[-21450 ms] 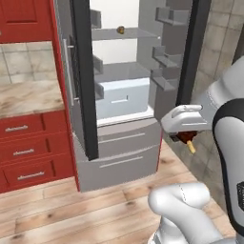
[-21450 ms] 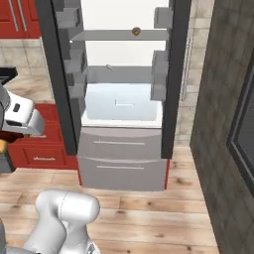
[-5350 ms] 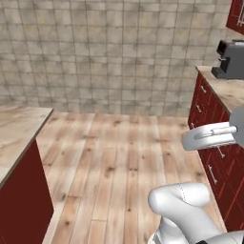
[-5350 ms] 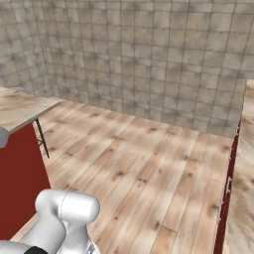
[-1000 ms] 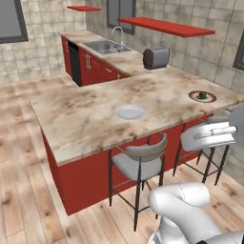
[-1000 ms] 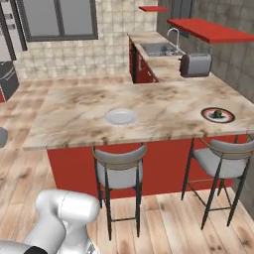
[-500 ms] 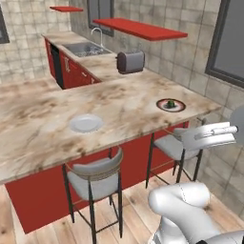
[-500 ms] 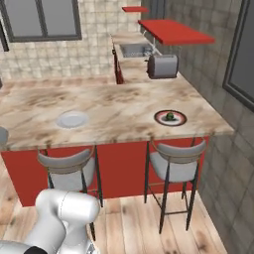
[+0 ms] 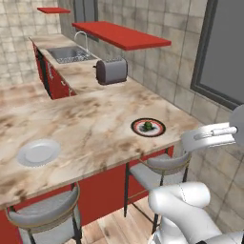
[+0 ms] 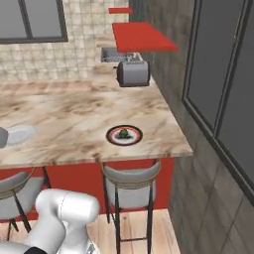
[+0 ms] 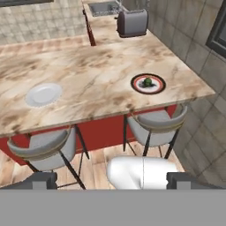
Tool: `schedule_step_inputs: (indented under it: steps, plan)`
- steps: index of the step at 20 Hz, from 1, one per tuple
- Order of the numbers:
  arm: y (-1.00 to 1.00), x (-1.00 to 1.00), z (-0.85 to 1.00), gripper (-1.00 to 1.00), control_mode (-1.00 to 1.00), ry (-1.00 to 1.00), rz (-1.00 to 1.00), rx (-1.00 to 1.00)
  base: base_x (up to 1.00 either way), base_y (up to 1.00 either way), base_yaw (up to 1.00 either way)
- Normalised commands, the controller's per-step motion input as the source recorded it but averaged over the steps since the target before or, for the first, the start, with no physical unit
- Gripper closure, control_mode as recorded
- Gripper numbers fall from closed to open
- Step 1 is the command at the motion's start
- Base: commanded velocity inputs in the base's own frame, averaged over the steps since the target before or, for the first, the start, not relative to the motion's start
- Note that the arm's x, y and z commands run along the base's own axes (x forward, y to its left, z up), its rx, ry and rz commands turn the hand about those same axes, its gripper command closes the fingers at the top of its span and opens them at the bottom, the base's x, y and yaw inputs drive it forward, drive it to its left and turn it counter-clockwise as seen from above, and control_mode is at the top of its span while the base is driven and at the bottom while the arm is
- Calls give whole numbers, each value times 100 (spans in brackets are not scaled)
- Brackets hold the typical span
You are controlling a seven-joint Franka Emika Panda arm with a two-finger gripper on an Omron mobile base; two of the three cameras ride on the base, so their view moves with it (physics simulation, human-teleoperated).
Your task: Transport the steak and avocado to the fridge. Place the steak on the rack containing meat and place the avocado on the rack containing the vegetable, ensuring meats and vegetables are on different racks.
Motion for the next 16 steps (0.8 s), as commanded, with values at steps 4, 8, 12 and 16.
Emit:
schedule_step_inputs:
  steps: [4, 8, 12, 16]
  plan:
    - [0, 0, 0, -100, 100, 0, 0, 0, 100, -71, 9]
    - [0, 0, 0, -100, 100, 0, 0, 0, 100, -38, 6]
    - [0, 0, 0, -100, 100, 0, 0, 0, 100, -2, 6]
    - [0, 0, 0, -100, 100, 0, 0, 0, 100, -23, 5]
